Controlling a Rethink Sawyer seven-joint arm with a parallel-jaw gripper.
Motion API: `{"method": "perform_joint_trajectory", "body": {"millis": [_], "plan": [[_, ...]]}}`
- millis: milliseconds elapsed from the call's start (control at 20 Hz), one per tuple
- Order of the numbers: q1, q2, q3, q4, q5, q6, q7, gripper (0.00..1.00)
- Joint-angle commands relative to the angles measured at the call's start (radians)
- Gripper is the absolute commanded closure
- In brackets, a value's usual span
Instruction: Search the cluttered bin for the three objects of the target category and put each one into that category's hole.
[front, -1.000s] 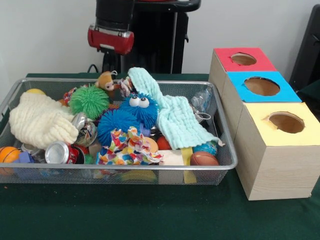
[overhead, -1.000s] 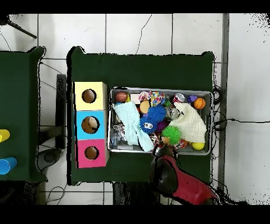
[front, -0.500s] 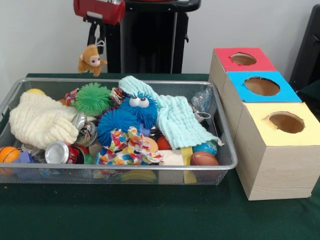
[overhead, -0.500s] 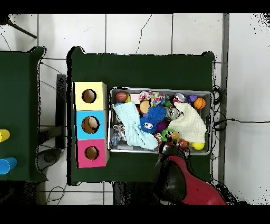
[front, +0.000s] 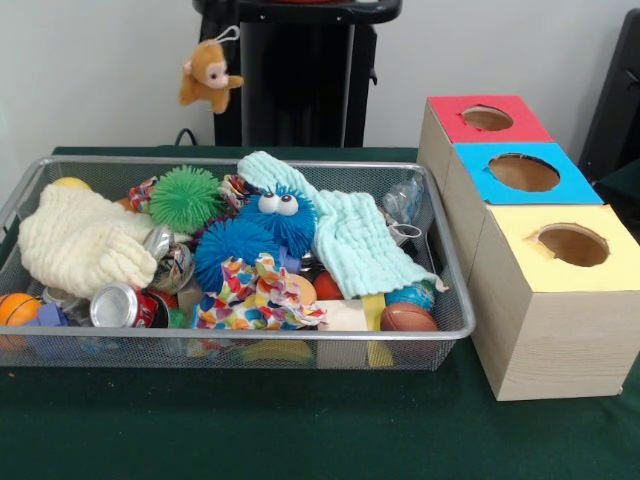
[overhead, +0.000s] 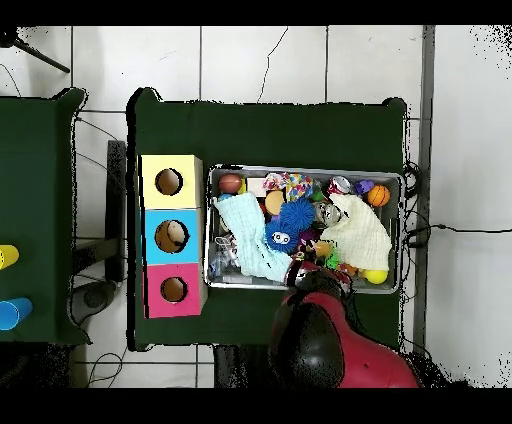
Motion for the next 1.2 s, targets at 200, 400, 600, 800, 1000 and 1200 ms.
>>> {"method": "perform_joint_trajectory", "body": {"millis": [200, 400, 600, 800, 1000, 1200], "plan": [[0.337, -0.101, -0.145, -0.103, 0.102, 0.376, 0.383, 1.00], [0.496, -0.085, -0.246, -0.099, 0.136, 0.402, 0.500, 1.00], [0.644, -0.043, -0.326, -0.072, 0.183, 0.360, 0.615, 1.00], [0.731, 0.003, -0.349, -0.011, 0.226, 0.249, 0.676, 1.00], [0.776, 0.027, -0.321, 0.050, 0.270, 0.202, 0.748, 1.00], [0.701, 0.034, -0.163, 0.181, 0.354, 0.083, 0.785, 1.00]]}}
